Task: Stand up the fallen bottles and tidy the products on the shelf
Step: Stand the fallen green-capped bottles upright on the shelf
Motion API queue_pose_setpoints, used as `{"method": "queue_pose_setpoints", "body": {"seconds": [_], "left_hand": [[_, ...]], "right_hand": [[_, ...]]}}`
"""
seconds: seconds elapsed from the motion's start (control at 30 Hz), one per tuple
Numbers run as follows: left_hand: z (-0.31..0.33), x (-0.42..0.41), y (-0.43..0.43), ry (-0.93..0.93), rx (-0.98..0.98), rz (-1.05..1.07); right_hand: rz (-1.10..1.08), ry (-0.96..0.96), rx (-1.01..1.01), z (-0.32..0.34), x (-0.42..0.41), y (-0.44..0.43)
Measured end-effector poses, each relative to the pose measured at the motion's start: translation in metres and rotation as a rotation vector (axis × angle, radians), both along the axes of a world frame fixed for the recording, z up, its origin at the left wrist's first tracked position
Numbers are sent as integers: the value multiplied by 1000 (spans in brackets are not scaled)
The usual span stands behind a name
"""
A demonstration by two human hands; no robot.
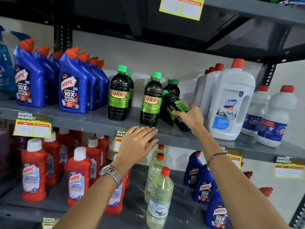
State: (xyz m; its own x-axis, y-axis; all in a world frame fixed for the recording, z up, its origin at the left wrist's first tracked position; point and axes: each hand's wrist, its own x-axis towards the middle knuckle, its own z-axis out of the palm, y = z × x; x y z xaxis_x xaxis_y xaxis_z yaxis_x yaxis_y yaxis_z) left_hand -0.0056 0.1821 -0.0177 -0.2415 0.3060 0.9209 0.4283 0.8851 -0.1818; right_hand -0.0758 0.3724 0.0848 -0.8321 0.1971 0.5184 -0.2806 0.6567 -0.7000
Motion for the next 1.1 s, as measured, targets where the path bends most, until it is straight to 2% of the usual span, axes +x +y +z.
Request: {"method": "queue_pose_setpoints", "body": {"seconds": [0.1,0.3,0.63,0.73,0.8,0.93,1.03,1.1], "left_hand": [[-1,-2,-1,-2,2,-1],[-4,-6,-2,23,19,-23],[-5,-7,-2,48,24,-41],[-5,-7,-1,46,34,-32],[-5,-7,-1,44,35,-34],[-5,-7,-2,38,32,-36],[-5,-7,-2,24,29,-21],[-5,-7,-2,15,32,-16]], "right_hand": [[43,92,-221,-7,4,-5],[171,79,-397,-19,7,-7],[166,47,-193,-9,14,-1],[207,183,-308,19,15,-3],[265,172,-355,44,12,-3],[306,7,-211,72,4,5],[302,8,-183,75,5,9],[228,37,-91,74,7,10]]}}
